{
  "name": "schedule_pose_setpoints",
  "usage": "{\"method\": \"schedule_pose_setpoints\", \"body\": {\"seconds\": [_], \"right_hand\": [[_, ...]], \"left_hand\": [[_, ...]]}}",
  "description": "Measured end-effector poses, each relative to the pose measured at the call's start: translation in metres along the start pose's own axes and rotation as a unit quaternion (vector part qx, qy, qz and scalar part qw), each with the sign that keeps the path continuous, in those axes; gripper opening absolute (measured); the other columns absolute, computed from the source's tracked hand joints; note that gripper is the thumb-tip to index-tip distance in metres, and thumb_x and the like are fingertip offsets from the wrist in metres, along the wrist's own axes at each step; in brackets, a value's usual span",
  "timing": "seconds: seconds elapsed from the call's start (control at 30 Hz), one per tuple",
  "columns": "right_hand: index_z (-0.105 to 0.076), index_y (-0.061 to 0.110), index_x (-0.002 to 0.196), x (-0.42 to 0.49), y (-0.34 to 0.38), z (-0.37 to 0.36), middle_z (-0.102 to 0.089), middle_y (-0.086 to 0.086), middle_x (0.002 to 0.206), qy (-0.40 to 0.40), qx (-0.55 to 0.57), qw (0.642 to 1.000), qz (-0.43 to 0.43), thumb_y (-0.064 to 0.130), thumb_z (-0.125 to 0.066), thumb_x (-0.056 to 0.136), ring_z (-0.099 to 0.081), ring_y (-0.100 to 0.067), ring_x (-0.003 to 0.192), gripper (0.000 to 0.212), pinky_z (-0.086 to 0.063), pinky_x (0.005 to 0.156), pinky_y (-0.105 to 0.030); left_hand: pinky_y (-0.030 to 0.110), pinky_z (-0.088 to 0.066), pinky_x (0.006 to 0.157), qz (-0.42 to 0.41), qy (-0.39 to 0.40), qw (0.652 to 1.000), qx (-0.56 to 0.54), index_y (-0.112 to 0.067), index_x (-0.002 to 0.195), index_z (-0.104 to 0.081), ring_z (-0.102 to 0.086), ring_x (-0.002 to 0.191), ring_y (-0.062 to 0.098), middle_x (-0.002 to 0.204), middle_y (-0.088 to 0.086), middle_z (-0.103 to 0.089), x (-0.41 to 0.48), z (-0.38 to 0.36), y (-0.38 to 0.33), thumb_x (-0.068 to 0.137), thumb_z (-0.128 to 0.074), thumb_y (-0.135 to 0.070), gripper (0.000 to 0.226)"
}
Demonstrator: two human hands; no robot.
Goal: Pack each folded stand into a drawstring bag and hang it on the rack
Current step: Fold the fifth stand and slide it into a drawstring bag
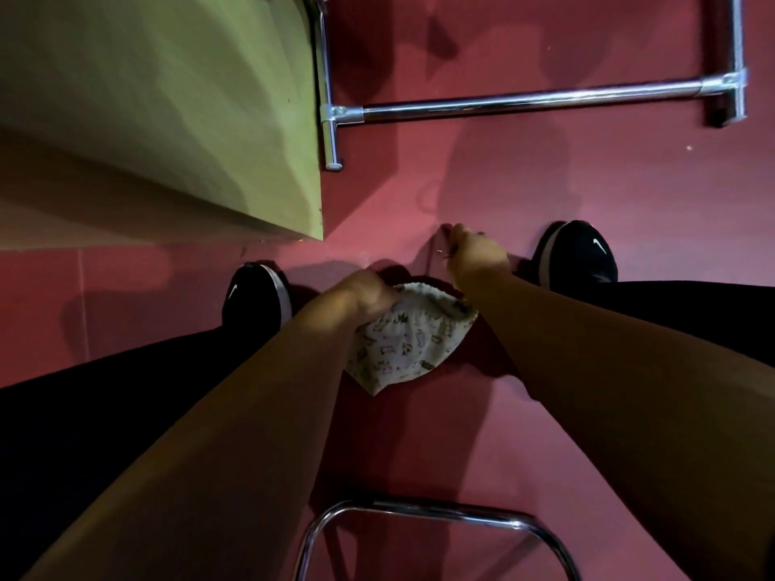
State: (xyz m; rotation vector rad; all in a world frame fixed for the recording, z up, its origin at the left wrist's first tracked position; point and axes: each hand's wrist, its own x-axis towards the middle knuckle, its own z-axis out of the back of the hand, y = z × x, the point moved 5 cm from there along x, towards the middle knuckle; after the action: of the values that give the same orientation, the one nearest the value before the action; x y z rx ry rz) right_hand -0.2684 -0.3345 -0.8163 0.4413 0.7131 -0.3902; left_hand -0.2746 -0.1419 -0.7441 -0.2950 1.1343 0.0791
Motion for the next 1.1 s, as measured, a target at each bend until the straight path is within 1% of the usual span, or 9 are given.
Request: {"method": "schedule_pose_setpoints", "body": {"seconds": [0.13, 0.23, 0.3, 0.43, 0.6, 0.8, 0.93, 1.03, 1.1], "right_hand": [[-0.052, 0.021, 0.146, 0.005, 0.006, 0.001, -0.063, -0.016, 0.133, -0.003, -0.027, 0.999, 0.029, 0.010, -0.056, 0.103, -0.063, -0.037, 0.121, 0.044, -0.050, 0.093, -0.040], [-0.056, 0.016, 0.146, 0.005, 0.012, 0.003, -0.062, -0.017, 0.139, 0.009, -0.072, 0.996, 0.054, 0.010, -0.053, 0.106, -0.061, -0.037, 0.127, 0.040, -0.051, 0.098, -0.042], [-0.064, 0.012, 0.133, 0.004, 0.022, 0.008, -0.068, -0.016, 0.125, -0.014, -0.060, 0.994, 0.089, 0.016, -0.048, 0.109, -0.066, -0.034, 0.113, 0.029, -0.052, 0.092, -0.038], [-0.064, 0.011, 0.105, -0.014, 0.043, 0.026, -0.059, 0.000, 0.084, -0.014, 0.150, 0.981, 0.124, 0.007, -0.059, 0.108, -0.059, -0.005, 0.065, 0.007, -0.052, 0.059, -0.016], [-0.056, 0.016, 0.086, -0.046, 0.063, 0.044, -0.063, -0.008, 0.073, 0.131, 0.267, 0.948, 0.114, -0.002, -0.054, 0.106, -0.061, -0.017, 0.053, 0.027, -0.048, 0.052, -0.032], [-0.059, 0.015, 0.075, -0.098, 0.061, 0.077, -0.062, -0.012, 0.061, 0.194, 0.141, 0.961, 0.135, -0.009, -0.048, 0.096, -0.058, -0.024, 0.050, 0.034, -0.047, 0.050, -0.029], [-0.060, 0.023, 0.090, -0.138, 0.079, 0.130, -0.066, -0.002, 0.081, 0.156, 0.008, 0.967, 0.202, 0.015, -0.065, 0.102, -0.061, -0.023, 0.073, 0.015, -0.058, 0.072, -0.041], [-0.063, 0.029, 0.094, -0.178, 0.101, 0.176, -0.070, 0.004, 0.091, 0.102, -0.054, 0.962, 0.248, 0.021, -0.059, 0.103, -0.065, -0.021, 0.084, 0.013, -0.054, 0.079, -0.019], [-0.068, 0.038, 0.111, -0.208, 0.112, 0.206, -0.075, 0.001, 0.112, 0.081, -0.129, 0.956, 0.252, 0.029, -0.055, 0.104, -0.071, -0.027, 0.102, 0.016, -0.057, 0.096, -0.033]], "left_hand": [[0.027, -0.040, 0.088, -0.001, 0.013, 1.000, 0.017, -0.001, 0.137, -0.062, -0.061, 0.126, 0.030, 0.136, 0.013, -0.066, 0.009, -0.002, 0.003, 0.110, -0.050, -0.022, 0.036], [0.021, -0.037, 0.087, -0.014, 0.011, 1.000, 0.022, -0.001, 0.138, -0.061, -0.059, 0.128, 0.030, 0.128, 0.011, -0.065, 0.010, -0.002, 0.001, 0.110, -0.052, -0.025, 0.038], [0.028, -0.041, 0.088, -0.010, 0.004, 1.000, -0.001, -0.006, 0.130, -0.066, -0.063, 0.120, 0.031, 0.125, 0.015, -0.068, 0.007, 0.000, 0.001, 0.109, -0.053, -0.026, 0.032], [0.031, -0.050, 0.084, 0.002, -0.008, 0.995, -0.095, -0.015, 0.115, -0.074, -0.066, 0.096, 0.026, 0.119, 0.012, -0.075, 0.005, 0.006, 0.005, 0.107, -0.058, -0.036, 0.028], [0.038, -0.055, 0.098, 0.010, -0.039, 0.985, -0.168, -0.018, 0.142, -0.062, -0.065, 0.111, 0.031, 0.121, 0.010, -0.067, -0.026, 0.034, -0.017, 0.112, -0.043, -0.038, 0.040], [0.045, -0.044, 0.118, -0.036, -0.098, 0.974, -0.200, -0.017, 0.156, -0.050, -0.053, 0.141, 0.034, 0.156, 0.008, -0.054, -0.079, 0.064, -0.040, 0.114, -0.042, -0.037, 0.048], [0.046, -0.051, 0.110, -0.089, -0.146, 0.972, -0.163, -0.019, 0.149, -0.059, -0.062, 0.131, 0.035, 0.144, 0.011, -0.065, -0.125, 0.088, -0.057, 0.113, -0.045, -0.040, 0.044], [0.042, -0.054, 0.104, -0.137, -0.191, 0.958, -0.164, -0.020, 0.137, -0.069, -0.067, 0.124, 0.034, 0.133, 0.011, -0.072, -0.163, 0.113, -0.068, 0.110, -0.052, -0.039, 0.037], [0.042, -0.055, 0.095, -0.166, -0.203, 0.952, -0.160, -0.018, 0.129, -0.073, -0.069, 0.118, 0.039, 0.126, 0.016, -0.074, -0.190, 0.128, -0.076, 0.109, -0.055, -0.038, 0.034]]}}
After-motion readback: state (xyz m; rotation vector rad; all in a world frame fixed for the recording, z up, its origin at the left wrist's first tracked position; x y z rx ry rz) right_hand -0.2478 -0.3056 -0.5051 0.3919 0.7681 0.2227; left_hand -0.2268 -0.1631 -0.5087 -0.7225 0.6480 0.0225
